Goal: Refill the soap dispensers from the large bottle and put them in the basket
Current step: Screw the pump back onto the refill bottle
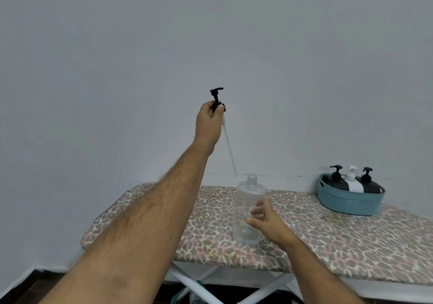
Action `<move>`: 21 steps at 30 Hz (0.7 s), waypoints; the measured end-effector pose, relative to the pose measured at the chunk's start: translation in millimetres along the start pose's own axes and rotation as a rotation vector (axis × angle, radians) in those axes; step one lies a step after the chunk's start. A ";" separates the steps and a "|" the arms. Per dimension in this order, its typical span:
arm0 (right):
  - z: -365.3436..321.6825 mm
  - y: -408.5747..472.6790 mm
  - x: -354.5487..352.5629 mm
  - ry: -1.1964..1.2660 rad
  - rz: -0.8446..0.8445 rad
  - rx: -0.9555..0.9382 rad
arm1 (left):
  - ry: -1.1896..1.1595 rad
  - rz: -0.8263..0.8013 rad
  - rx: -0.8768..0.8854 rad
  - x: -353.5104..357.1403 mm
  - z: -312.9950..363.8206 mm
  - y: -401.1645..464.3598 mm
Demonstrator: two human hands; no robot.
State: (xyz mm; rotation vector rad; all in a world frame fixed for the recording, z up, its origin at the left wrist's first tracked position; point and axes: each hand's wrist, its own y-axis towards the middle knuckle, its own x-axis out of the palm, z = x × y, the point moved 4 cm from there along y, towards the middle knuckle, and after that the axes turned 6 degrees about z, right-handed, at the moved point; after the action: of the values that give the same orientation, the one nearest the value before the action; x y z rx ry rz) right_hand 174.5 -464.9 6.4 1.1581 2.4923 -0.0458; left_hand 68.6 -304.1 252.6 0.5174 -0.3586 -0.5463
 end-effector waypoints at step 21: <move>3.7 4.4 0.6 -0.056 -0.008 0.000 | 0.031 -0.134 -0.127 39.9 -40.9 -43.6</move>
State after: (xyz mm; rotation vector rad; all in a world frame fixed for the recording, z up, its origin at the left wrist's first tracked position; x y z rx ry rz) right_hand 178.6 -462.3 3.3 1.1318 2.4478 -0.0793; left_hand 101.7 -343.9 202.6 0.4290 -0.2589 -0.6856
